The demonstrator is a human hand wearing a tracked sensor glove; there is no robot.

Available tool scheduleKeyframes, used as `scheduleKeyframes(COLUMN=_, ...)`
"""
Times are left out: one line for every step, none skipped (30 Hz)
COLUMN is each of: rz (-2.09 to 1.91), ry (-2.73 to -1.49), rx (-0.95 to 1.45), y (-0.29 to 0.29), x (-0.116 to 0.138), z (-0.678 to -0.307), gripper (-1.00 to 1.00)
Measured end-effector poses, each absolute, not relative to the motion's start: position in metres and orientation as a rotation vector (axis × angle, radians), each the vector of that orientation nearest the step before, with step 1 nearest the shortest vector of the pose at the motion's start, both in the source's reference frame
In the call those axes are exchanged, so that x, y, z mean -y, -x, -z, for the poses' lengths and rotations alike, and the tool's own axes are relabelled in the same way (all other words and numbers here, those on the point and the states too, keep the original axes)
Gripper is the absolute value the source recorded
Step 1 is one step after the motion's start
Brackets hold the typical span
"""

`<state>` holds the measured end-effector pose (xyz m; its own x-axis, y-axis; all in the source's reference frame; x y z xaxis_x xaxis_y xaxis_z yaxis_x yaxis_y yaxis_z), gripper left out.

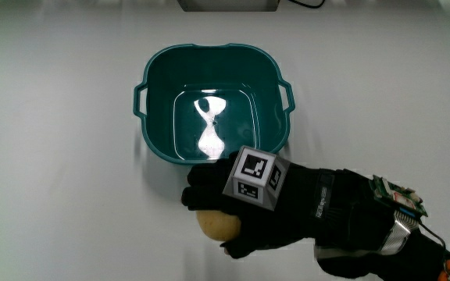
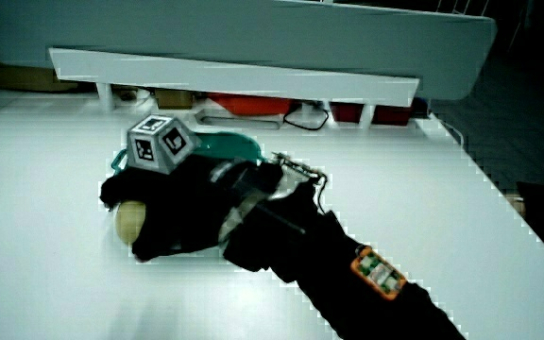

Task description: Pick pear from desk

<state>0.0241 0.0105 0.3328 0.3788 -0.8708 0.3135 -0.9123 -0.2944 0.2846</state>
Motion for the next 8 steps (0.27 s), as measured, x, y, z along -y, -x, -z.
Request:
scheduleKeyframes(rz=-0.133, ry=-2.248, rx=1.54, y=-0.024, x=-0.008, z=-0.331, gripper=1.0)
scheduleKeyframes(rz=-0.113, ry=-2.19, rx=1.535, y=-0.023, x=-0.006, z=-0.329, gripper=1.0)
scheduleKeyframes(rz=-0.111, ry=-2.199, rx=1.529, y=-0.023, x=-0.003, z=-0.33, gripper=1.0)
scheduleKeyframes(rz=-0.137, ry=-2.249, rx=1.522, y=-0.024, x=0.0, z=-0.333, gripper=1.0)
scheduleKeyframes(rz=-0.133, ry=-2.252, rx=1.505, y=-0.024, x=0.004, z=-0.335, gripper=1.0)
scheduleKeyframes(rz=-0.12, ry=-2.255, rx=1.485, y=-0.023, x=0.009, z=-0.335, gripper=1.0)
scheduleKeyframes(rz=-0.106, ry=-2.258, rx=1.466, y=-0.022, x=0.014, z=-0.336, gripper=1.0)
scheduleKeyframes(rz=-0.093, ry=-2.261, rx=1.447, y=-0.021, x=0.019, z=-0.336, gripper=1.0)
